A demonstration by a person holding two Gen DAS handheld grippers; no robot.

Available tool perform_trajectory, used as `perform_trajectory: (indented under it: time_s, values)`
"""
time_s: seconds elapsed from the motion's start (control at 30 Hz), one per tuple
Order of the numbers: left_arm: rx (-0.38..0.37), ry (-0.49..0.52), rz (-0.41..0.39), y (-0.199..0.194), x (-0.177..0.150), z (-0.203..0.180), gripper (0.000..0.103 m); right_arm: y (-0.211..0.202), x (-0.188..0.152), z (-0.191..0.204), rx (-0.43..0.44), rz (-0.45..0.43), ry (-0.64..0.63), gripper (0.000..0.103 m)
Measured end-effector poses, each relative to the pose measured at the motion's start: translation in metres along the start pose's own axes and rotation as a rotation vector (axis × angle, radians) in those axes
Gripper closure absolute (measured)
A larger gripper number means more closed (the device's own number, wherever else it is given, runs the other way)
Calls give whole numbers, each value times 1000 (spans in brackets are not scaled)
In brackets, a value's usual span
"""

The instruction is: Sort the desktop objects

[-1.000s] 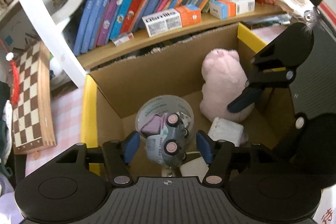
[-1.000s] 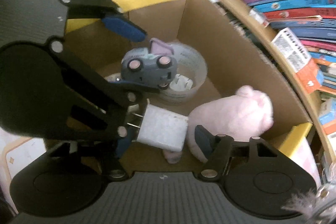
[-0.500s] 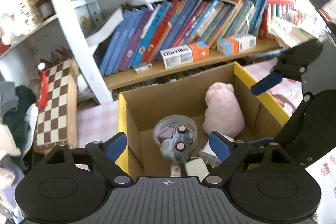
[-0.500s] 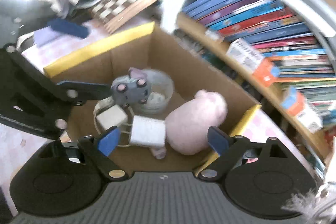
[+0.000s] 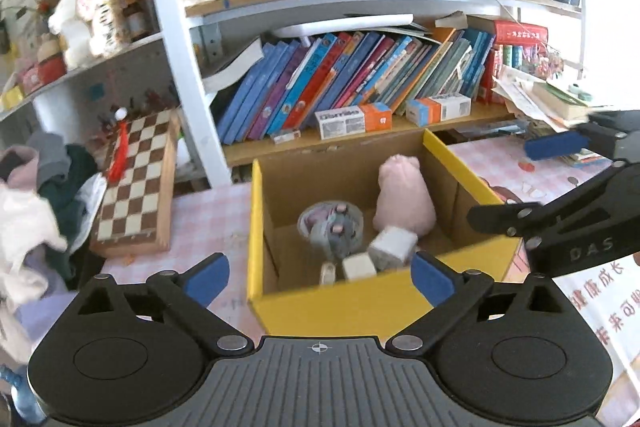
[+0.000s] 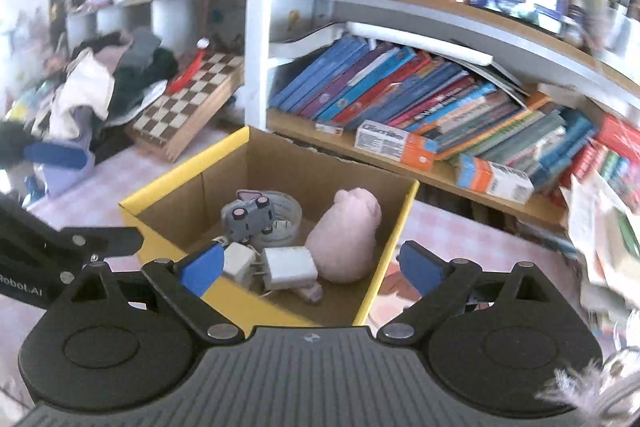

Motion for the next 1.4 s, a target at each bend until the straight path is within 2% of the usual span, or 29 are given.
perform_trajectory:
  time_s: [0.23, 0.5, 0.73, 0.93, 1.4]
  values:
    - [5, -75, 6, -31, -35, 11, 4, -37, -27, 26, -93, -4, 99, 7]
    - [21, -50, 9, -61, -73, 14, 3, -66, -65, 64, -114, 84, 122, 5]
    - [93, -27, 18, -75, -101, 18, 3, -79, -92, 96, -132, 152, 133, 4]
    - [84, 10, 63, -84, -123, 14, 3, -86, -101, 113, -155, 182, 126, 4]
    - [88, 11, 89, -95, -138, 25, 0, -97, -111, 133, -171, 237, 141, 3]
Point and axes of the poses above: each gripper's, at about its wrist camera, not at the fingertips, and y roughly the way its jaws point, z to its left, x to its top, the point moved 7 cm from there along y, roughly the way its jaws point, and after that the axes turned 15 degrees about -y, right-handed, at the moved point
